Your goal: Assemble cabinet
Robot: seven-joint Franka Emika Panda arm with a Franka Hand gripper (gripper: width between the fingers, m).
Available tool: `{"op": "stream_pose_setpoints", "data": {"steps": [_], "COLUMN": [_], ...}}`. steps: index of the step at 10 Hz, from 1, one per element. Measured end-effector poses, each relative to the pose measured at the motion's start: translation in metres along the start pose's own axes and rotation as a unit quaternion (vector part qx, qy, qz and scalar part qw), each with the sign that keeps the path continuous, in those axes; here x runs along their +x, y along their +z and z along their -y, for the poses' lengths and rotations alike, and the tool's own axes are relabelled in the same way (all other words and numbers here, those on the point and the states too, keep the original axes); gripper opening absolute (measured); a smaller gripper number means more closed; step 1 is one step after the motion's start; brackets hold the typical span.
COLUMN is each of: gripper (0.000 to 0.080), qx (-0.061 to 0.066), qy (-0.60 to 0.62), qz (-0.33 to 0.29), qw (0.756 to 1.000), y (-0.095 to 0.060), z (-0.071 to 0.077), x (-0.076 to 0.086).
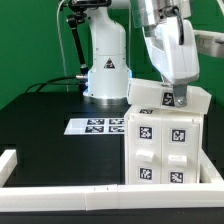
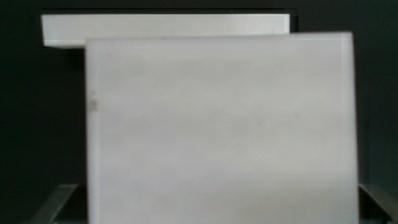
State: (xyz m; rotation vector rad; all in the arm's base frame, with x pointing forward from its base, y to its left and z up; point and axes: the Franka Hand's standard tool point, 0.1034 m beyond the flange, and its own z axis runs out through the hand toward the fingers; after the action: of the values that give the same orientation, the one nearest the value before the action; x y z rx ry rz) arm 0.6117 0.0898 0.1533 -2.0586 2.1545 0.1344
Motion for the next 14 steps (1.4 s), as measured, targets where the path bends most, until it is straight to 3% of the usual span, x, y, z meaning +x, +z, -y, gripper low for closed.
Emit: {"op": "stream_pose_setpoints", "data": {"steps": [1, 2, 3, 4, 7, 10, 14], "gripper": [0.063, 0.063, 0.076, 0.0787, 0.0797, 0.0797, 0.0797], "qx": [-0.001, -0.003, -0.003, -0.002, 0.007, 0.007, 0.007], "qy": [-0.002, -0.016, -0.023, -0.029, -0.034, -0.051, -0.258], "qz": [0.0, 0.001, 0.001, 0.001, 0.006, 0.005, -0.011], "qw": [1.0, 1.0, 1.0, 1.0, 0.999, 0.999, 0.966], "y": [0.001, 0.0, -0.003, -0.007, -0.025, -0.023, -0.027], "z": [0.0, -0.002, -0.003, -0.006, -0.012, -0.012, -0.008], "x": [0.0, 0.003, 0.004, 0.005, 0.003, 0.003, -0.001]}}
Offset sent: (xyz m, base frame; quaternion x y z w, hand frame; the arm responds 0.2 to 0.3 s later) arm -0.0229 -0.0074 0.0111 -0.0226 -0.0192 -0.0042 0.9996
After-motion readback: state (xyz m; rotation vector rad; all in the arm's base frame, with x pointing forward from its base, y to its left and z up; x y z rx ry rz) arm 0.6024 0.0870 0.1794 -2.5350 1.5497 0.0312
